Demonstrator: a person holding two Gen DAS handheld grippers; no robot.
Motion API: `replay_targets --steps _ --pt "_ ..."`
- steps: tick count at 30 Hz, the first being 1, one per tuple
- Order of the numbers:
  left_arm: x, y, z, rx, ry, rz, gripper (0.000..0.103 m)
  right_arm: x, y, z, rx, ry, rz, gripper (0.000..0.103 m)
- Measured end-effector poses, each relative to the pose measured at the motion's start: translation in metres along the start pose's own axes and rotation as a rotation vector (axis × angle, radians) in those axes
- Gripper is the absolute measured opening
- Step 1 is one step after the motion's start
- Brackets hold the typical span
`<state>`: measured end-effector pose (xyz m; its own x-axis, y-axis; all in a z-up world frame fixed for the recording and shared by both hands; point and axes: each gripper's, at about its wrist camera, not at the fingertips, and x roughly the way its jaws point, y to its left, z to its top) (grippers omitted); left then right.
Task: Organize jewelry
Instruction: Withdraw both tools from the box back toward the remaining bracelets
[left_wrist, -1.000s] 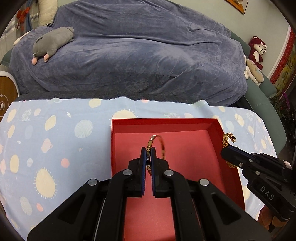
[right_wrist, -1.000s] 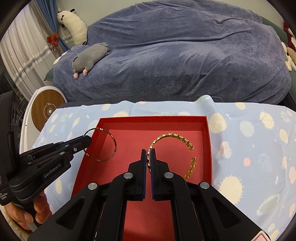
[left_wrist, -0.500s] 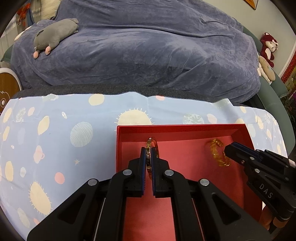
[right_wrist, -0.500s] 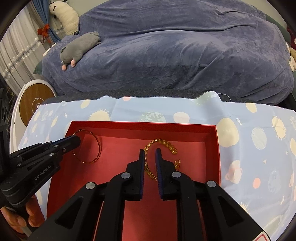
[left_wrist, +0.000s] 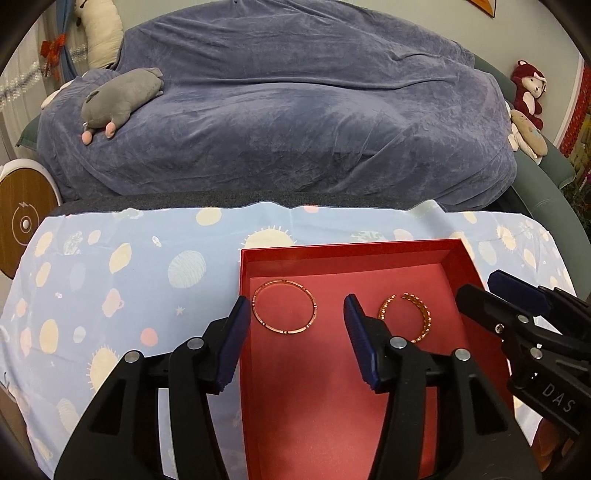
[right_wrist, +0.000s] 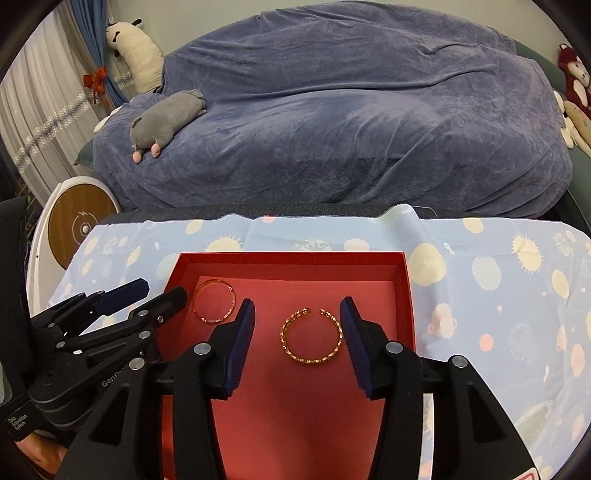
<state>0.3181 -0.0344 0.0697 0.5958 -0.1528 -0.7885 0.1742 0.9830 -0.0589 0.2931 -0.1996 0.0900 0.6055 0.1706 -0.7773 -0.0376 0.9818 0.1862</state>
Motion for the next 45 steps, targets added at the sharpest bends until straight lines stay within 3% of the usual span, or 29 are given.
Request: replay_targets --steps 13,22,32,45 --pt "-0.107 -0.02 -0.042 0.027 -0.073 -0.019 0.055 -0.108 0.022 -0.049 0.001 -0.078 -0.005 0.054" --pt "-0.152 -0.021 -0.095 0.027 -0.068 -0.023 0.055 -0.148 0.038 -0.105 -0.014 -0.076 -0.03 0.055" --pt "-0.169 -0.024 -0.146 0.017 -0.032 -0.024 0.055 -0.164 0.039 -0.157 0.009 -0.041 -0.04 0.055" --pt "-0.159 -0.016 -0.205 -0.01 0.04 0.0 0.06 -0.161 0.017 -0.222 0.073 0.03 -0.08 0.055"
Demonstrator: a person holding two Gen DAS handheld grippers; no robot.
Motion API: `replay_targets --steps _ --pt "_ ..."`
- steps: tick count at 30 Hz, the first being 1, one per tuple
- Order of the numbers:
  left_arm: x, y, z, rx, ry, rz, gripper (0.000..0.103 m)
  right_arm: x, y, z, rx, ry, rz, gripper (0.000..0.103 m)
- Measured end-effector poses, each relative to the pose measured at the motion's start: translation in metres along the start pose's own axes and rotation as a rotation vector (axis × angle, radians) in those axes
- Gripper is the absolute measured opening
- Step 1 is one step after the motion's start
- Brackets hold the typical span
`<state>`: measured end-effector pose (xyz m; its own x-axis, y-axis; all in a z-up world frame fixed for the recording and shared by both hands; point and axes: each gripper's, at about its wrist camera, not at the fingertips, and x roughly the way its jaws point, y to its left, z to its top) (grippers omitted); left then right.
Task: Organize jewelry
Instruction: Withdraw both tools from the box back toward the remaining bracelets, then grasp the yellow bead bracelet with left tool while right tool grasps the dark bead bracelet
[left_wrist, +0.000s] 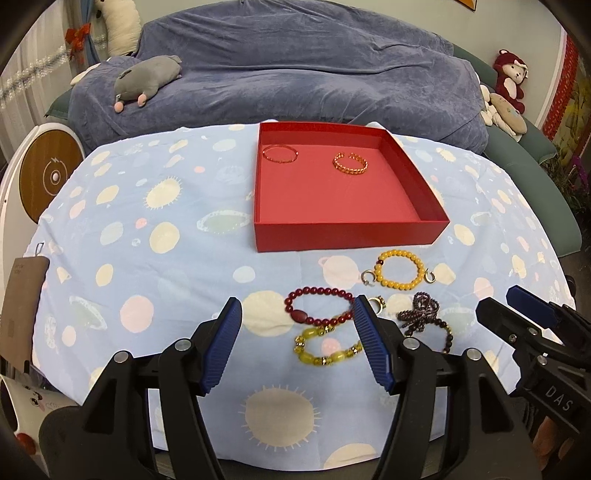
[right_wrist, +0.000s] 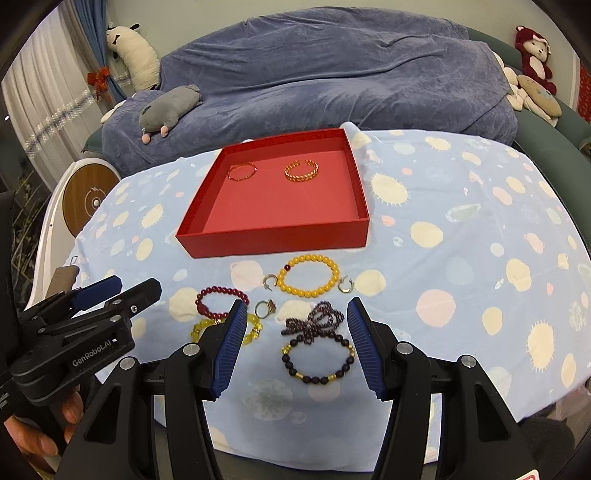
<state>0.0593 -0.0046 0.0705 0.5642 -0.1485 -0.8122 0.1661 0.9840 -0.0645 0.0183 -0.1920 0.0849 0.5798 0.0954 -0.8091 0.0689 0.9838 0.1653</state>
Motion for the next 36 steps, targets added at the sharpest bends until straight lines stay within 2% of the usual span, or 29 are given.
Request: replay_targets --steps 7,13,29,34,36 --pt "0.02 0.016 -0.025 -0.025 0.06 0.041 0.062 0.013 -0.016 -0.032 0.036 0.059 -0.029 0.055" --pt "0.029 0.019 -0.035 -0.043 0.085 0.035 0.062 0.02 -0.022 -0.041 0.035 0.072 -0.056 0.055" --pt "0.055 -0.001 -0.04 -0.02 0.129 0.015 0.063 0.051 -0.027 -0.039 0.029 0.114 -0.089 0.055" --pt "0.061 0.002 -0.04 -0.026 0.14 0.019 0.063 0.063 -0.025 -0.034 0.021 0.122 -0.094 0.051" --pt "0.063 0.003 -0.041 -0.026 0.145 0.021 0.063 0.068 -0.024 -0.034 0.017 0.13 -0.096 0.046"
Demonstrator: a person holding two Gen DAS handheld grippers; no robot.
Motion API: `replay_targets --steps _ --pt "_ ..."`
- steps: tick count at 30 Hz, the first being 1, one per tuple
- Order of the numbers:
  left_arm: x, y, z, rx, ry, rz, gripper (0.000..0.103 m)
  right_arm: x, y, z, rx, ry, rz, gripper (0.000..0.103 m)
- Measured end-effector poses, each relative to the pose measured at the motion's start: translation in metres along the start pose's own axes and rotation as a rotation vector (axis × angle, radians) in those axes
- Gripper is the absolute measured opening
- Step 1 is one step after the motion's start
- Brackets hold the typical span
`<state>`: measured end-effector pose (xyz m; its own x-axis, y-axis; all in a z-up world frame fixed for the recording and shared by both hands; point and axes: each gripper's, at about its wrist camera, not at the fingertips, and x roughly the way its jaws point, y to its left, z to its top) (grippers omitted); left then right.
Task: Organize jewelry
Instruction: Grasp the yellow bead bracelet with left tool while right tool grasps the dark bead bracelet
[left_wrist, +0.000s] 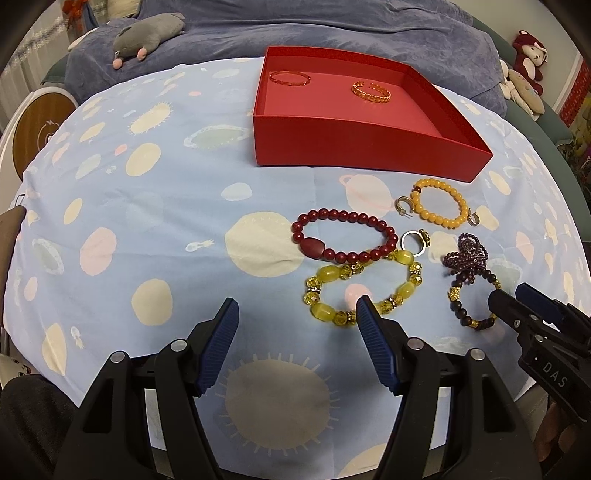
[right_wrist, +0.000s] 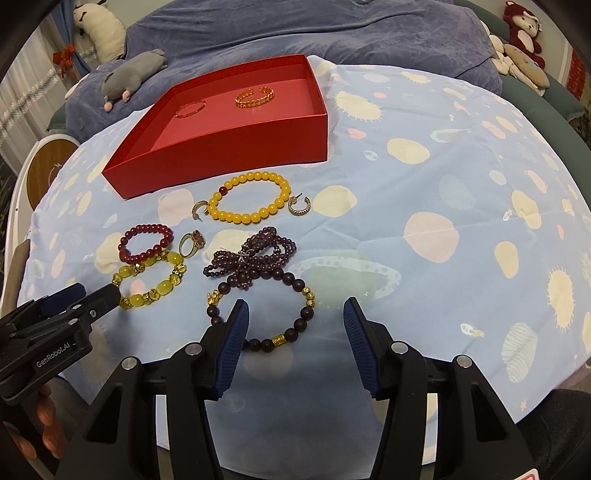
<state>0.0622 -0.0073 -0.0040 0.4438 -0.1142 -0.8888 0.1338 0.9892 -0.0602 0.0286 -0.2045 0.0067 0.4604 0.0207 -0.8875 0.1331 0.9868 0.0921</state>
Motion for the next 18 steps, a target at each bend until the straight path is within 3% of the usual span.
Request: replay_targets --steps 3,10,18 --pt "0.004 0.001 0.0 -0.002 0.007 0.001 0.063 0.007 0.0 -0.001 0.0 0.019 0.002 0.038" --pt "0.006 0.001 0.001 -0.007 0.007 0.001 0.063 0.008 0.003 -0.003 -0.031 0.008 -0.019 0.033" --pt "0.012 -0.005 0.003 0.015 0.003 0.017 0.061 0.007 -0.006 -0.001 -0.003 0.022 -0.01 0.011"
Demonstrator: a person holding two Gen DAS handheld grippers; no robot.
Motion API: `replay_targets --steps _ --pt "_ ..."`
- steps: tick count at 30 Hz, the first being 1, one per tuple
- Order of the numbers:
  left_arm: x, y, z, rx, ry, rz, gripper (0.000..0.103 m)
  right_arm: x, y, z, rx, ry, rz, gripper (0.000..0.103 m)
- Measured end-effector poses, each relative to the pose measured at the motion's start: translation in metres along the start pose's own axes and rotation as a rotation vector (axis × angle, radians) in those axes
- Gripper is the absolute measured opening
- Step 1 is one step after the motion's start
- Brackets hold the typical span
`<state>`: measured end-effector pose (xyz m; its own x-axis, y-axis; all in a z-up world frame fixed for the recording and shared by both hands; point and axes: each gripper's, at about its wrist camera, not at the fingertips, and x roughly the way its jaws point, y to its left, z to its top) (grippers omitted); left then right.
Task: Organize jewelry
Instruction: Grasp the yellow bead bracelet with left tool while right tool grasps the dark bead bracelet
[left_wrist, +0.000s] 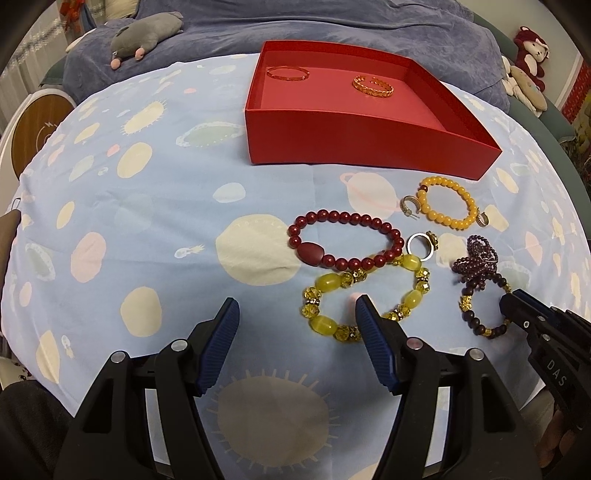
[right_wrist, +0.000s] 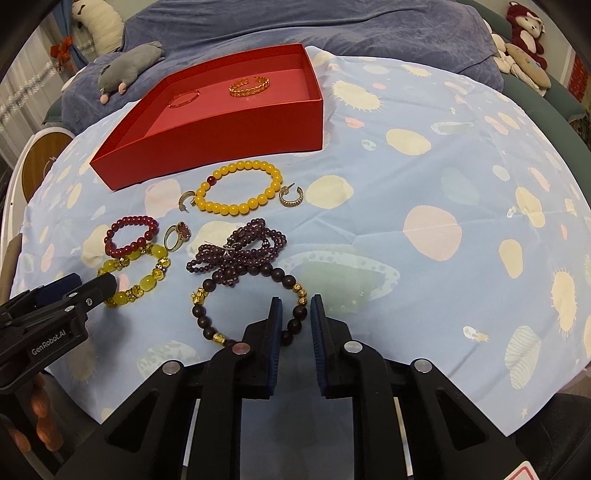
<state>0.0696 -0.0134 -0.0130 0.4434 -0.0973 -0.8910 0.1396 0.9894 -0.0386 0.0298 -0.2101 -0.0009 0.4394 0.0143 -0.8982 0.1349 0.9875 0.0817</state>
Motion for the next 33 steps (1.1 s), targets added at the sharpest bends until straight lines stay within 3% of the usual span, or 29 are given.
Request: replay_targets --steps 7,17,33 --pt "0.001 -0.005 0.0 0.035 -0.018 0.023 0.051 -0.002 0.001 -0.002 0.003 0.007 0.014 0.008" --pt "-0.001 -0.007 0.001 0.056 -0.025 0.013 0.01 -0.006 0.003 -0.006 0.0 0.007 0.022 0.008" --pt "-0.028 -0.009 0.002 0.029 -0.037 -0.081 0.009 -0.033 0.009 -0.002 -0.015 -0.043 0.06 0.008"
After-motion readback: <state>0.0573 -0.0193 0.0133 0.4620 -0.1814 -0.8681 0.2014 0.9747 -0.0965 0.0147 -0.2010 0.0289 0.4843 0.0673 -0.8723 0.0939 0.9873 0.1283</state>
